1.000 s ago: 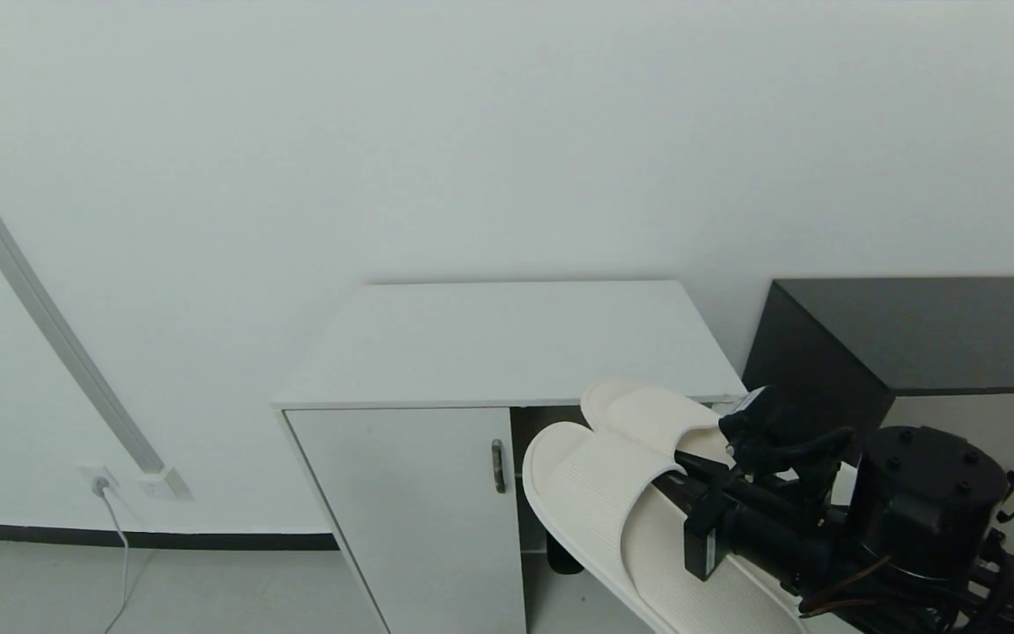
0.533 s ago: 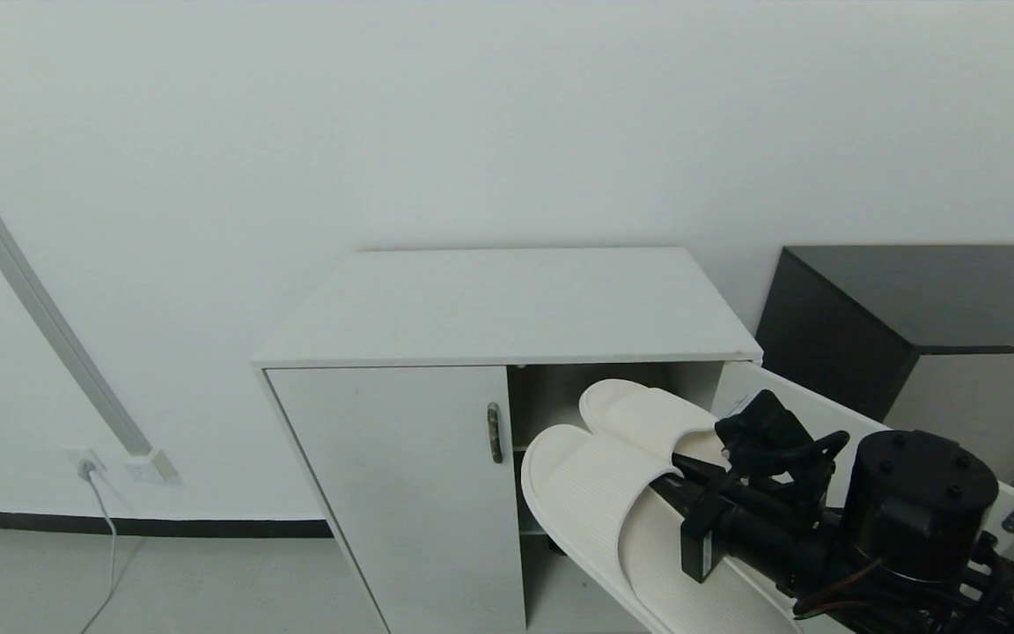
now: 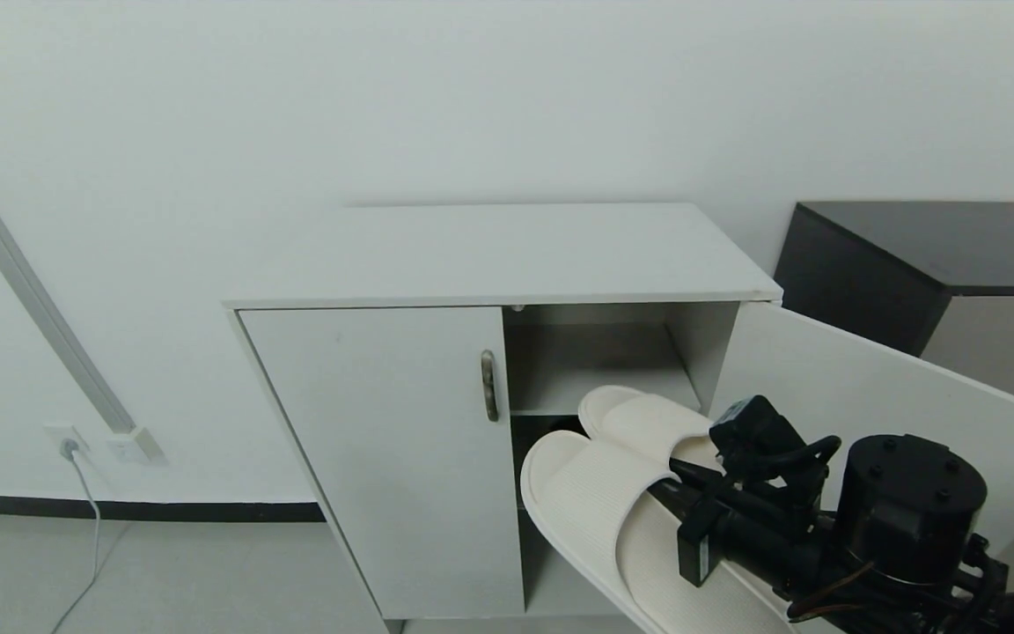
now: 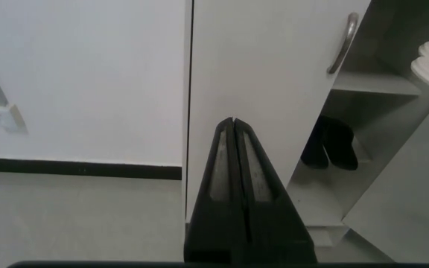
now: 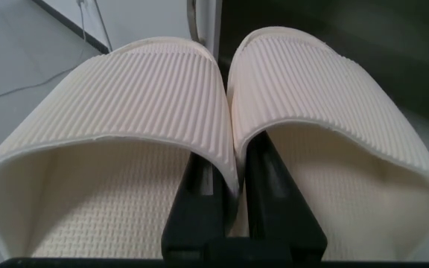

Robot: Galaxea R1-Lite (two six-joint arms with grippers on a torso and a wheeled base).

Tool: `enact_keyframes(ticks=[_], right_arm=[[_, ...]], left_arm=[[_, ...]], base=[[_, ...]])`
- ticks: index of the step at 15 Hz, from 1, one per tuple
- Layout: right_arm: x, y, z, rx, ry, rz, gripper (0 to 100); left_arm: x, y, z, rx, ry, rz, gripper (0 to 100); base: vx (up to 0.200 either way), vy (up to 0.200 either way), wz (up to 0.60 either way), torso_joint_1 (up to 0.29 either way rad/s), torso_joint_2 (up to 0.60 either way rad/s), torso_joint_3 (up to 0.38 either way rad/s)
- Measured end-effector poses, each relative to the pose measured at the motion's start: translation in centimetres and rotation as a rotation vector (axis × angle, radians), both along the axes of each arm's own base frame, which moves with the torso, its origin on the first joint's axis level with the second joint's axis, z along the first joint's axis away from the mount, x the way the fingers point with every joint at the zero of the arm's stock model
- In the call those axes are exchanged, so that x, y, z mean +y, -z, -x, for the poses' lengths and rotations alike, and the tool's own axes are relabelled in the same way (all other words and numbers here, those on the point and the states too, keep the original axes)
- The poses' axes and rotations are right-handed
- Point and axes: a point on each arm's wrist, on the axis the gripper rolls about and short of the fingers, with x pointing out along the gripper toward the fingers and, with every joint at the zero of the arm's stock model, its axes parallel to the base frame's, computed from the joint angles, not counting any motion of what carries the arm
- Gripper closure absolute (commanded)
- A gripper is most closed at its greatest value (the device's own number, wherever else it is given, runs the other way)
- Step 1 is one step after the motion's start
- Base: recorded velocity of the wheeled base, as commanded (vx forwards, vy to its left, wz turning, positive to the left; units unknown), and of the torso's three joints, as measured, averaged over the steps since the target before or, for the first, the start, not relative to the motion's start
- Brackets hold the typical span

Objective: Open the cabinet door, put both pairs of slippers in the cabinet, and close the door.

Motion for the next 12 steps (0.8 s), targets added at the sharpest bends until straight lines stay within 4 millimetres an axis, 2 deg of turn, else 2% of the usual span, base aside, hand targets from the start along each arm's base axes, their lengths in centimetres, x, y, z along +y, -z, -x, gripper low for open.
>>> enact_keyframes(ticks=[6, 12], right_arm=[[-0.01, 0.33, 0.01, 0.008, -0.001, 0.010, 100], [0.04, 0.55, 0.00, 0.006, -0.003, 0.008, 100]], left_arm=[[0.00, 0.02, 0.00, 0.001, 0.000, 0.002, 100], [0.00, 0.00, 0.00, 0.000, 0.000, 0.002, 100]], base=[[0.000, 0.000, 0.00, -0.141, 0.47, 0.330], [0.000, 0.000, 0.00, -0.074, 0.45, 0.369]])
